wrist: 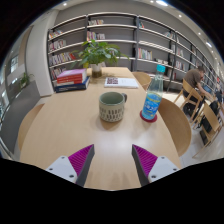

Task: Pour water

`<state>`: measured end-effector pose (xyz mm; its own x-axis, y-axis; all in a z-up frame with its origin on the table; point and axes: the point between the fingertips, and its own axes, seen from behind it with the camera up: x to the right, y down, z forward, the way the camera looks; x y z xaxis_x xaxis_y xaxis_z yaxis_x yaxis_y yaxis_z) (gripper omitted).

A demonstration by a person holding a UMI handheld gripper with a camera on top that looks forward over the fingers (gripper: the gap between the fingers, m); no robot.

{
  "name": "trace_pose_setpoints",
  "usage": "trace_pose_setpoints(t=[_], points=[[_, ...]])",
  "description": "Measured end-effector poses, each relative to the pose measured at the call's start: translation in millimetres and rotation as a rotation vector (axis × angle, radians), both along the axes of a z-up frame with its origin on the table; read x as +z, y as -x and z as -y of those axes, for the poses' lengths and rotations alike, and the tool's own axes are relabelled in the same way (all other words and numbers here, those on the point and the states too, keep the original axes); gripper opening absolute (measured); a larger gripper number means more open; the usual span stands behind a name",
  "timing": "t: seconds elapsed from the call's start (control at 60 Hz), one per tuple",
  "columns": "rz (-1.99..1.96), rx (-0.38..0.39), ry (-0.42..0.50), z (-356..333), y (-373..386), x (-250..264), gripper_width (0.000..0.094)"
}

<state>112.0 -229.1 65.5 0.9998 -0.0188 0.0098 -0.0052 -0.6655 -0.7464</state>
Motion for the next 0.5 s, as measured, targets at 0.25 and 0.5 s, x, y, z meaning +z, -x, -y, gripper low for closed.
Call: trace_pose_setpoints(t=[0.25,0.5], points=[[0.000,0.004,-0.121,14,66,75,0.0761],[-0.032,-0.001,-0.231,4,92,134,0.0759]])
